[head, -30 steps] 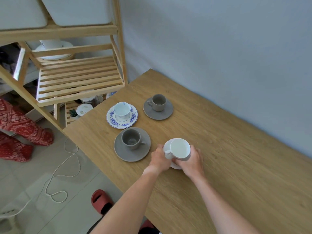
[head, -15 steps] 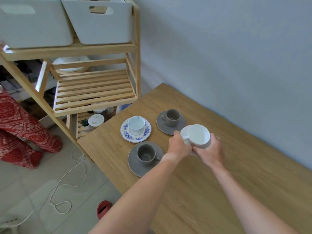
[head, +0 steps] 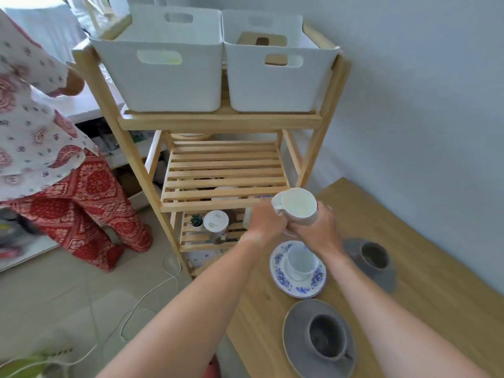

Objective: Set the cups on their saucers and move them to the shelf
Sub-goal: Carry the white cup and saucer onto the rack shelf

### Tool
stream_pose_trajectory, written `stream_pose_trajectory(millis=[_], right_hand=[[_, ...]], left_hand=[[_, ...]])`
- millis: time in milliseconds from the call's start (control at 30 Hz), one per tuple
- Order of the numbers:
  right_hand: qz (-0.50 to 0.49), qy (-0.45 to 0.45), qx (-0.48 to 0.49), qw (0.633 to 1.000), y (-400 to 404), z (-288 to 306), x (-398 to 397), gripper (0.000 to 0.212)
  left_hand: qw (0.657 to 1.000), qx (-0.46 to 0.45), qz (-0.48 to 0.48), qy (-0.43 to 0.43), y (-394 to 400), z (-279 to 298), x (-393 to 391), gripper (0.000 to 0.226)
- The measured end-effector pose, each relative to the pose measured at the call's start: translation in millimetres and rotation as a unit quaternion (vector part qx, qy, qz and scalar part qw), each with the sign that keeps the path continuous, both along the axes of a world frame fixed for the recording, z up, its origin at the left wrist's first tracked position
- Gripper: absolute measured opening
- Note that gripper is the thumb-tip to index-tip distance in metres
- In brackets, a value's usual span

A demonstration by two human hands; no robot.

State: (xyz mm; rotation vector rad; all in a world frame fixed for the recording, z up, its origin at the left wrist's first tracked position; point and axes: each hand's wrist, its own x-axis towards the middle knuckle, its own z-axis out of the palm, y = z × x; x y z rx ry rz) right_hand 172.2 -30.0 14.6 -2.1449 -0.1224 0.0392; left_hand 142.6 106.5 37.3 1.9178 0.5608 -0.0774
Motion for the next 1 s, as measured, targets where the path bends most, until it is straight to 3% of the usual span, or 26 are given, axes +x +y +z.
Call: stream_pose_trajectory(millis=[233,333,467,667,833,1000], right_hand=[[0.032,0.054,0.015,0.998,150.1,-68.4,59.3,0.078],[0.038,0.063,0.026,0.997,203.4,-103.9,82.6,0.085],[0.054,0.048,0.006,0.997,256.8,-142.4,120.9,0.087],[0.044,0.0,0.008,0.999,323.9,-165.7,180.3,0.075],[0.057,-0.01,-0.024,0.998,353.8,-169.8,205.1,0.099],[0.067,-0.014,-0.094,0.993,358.9,-166.3,222.7,0.089]], left_hand=[[0.997,0.03,0.066,0.022,139.1,-59.1,51.2,0.042],[0.994,-0.007,0.097,0.043,192.8,-95.4,77.3,0.047],[0.993,-0.037,0.103,0.035,249.5,-132.2,113.4,0.031],[0.989,-0.056,0.134,0.011,305.6,-163.6,163.4,0.028],[0.985,-0.059,0.163,0.013,333.5,-182.0,194.4,0.021],[0.988,-0.036,0.151,0.001,339.9,-175.7,200.0,0.02]])
